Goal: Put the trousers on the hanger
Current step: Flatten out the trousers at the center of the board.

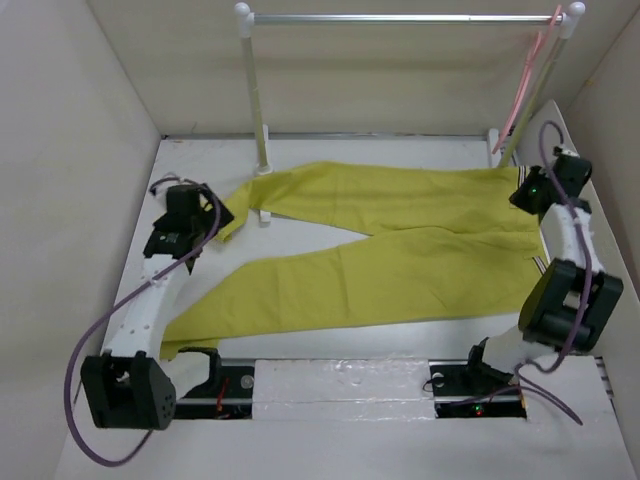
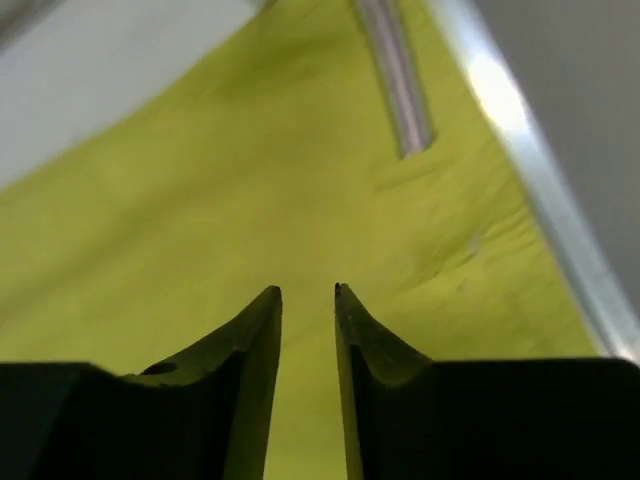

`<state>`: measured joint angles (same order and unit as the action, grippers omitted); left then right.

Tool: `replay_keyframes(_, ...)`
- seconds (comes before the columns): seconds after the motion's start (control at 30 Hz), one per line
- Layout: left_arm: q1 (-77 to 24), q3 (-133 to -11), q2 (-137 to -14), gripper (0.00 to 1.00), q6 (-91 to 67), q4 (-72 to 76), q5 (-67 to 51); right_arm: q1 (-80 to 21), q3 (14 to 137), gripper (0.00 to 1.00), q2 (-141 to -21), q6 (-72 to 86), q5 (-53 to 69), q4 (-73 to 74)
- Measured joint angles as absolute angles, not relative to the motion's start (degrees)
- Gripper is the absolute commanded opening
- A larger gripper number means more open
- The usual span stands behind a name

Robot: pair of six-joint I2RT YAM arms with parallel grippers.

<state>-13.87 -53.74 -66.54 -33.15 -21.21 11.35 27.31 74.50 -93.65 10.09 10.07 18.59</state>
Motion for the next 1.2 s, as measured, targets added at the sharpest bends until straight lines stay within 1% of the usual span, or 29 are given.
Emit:
replay_keyframes(0.03, -6.17, -51.90, -63.77, 0.94, -33.45, -20.82, 10.55, 25.26, 70.52, 0.00, -89.76, 10.74, 10.26, 19.00)
replay_keyframes(0.07, -1.72, -51.09, -62.74, 0.94, -33.58, -20.62, 10.22, 22.22, 65.39, 0.00, -85.36, 11.46, 10.31, 17.28)
replay_keyframes(0.13, 2.50, -50.61, -62.74, 0.94, -33.56, -20.38, 10.74, 15.92, 55.99, 0.00, -76.53, 12.43, 11.51, 15.29)
replay_keyframes(0.2, 3.09, -50.61, -64.47, 0.94, -33.52, -19.99, 11.09, 9.30, 48.71, 0.01, -69.80, 12.71, 12.84, 14.87)
replay_keyframes(0.27, 3.05, -50.59, -66.59, 0.96, -33.78, -20.16, 10.98, 2.81, 43.00, 0.16, -64.75, 12.51, 14.33, 15.03)
replay_keyframes(0.3, 3.01, -50.35, -67.31, 0.98, -34.44, -20.12, 10.72, -0.14, 40.77, 0.36, -62.70, 12.36, 14.90, 15.22)
replay_keyframes(0.33, 3.03, -49.41, -67.46, 0.99, -35.24, -19.38, 10.22, -2.81, 39.03, 0.45, -61.01, 12.19, 15.33, 15.51)
replay_keyframes(0.37, 3.38, -47.72, -67.18, 0.99, -36.25, -18.15, 9.32, -5.10, 37.74, 0.58, -59.81, 11.38, 16.29, 16.03)
replay_keyframes(0.47, 5.17, -41.28, -66.13, 0.99, -39.94, -13.19, 5.93, -11.18, 36.75, 0.61, -58.78, 10.33, 16.12, 16.47)
replay_keyframes(0.6, 7.51, -34.06, -68.23, 0.95, -44.73, -5.17, 2.22, -19.18, 36.75, 0.60, -59.94, 8.58, 16.36, 16.88)
replay_keyframes(0.67, 7.53, -34.20, -72.05, 0.91, -45.80, -1.02, 0.97, -21.93, 36.75, 0.59, -60.64, 7.88, 16.40, 17.63)
replay_keyframes(0.8, 7.51, -37.87, -81.01, 0.88, -45.84, 4.54, 0.10, -25.76, 36.75, 0.58, -61.63, 7.62, 16.45, 17.96)
replay_keyframes(0.83, 7.51, -39.42, -83.11, 0.73, -45.60, 5.45, 0.01, -26.61, 36.75, 0.58, -61.65, 7.68, 16.40, 17.93)
replay_keyframes(0.87, 7.51, -40.62, -84.73, 0.62, -45.47, 6.46, -0.14, -27.62, 36.75, 0.57, -61.65, 7.73, 16.40, 17.85)
replay_keyframes(0.9, 7.51, -41.80, -86.11, 0.50, -45.10, 7.42, -0.19, -28.67, 36.75, 0.57, -61.78, 7.75, 16.38, 17.76)
replay_keyframes(0.93, 7.51, -42.96, -87.20, 0.15, -44.75, 8.23, -0.27, -29.63, 36.75, 0.57, -62.02, 7.77, 16.36, 17.56)
replay_keyframes(0.97, 7.51, -43.81, -87.74, 0.01, -45.04, 8.49, -0.19, -30.33, 36.75, 0.57, -62.41, 7.77, 16.36, 17.50)
replay_keyframes(1.0, 7.49, -44.88, -88.09, 0.00, -44.58, 8.05, 0.30, -30.92, 36.75, 0.56, -62.89, 7.81, 16.38, 17.50)
replay_keyframes(1.1, 7.51, -50.87, -88.55, 0.00, -42.22, 1.74, 2.83, -31.24, 36.77, 0.57, -63.92, 7.79, 16.12, 17.56)
replay_keyframes(1.2, 7.35, -61.65, -88.55, 0.00, -37.54, -7.57, 7.33, -31.05, 37.17, 0.57, -63.96, 7.60, 15.42, 17.74)
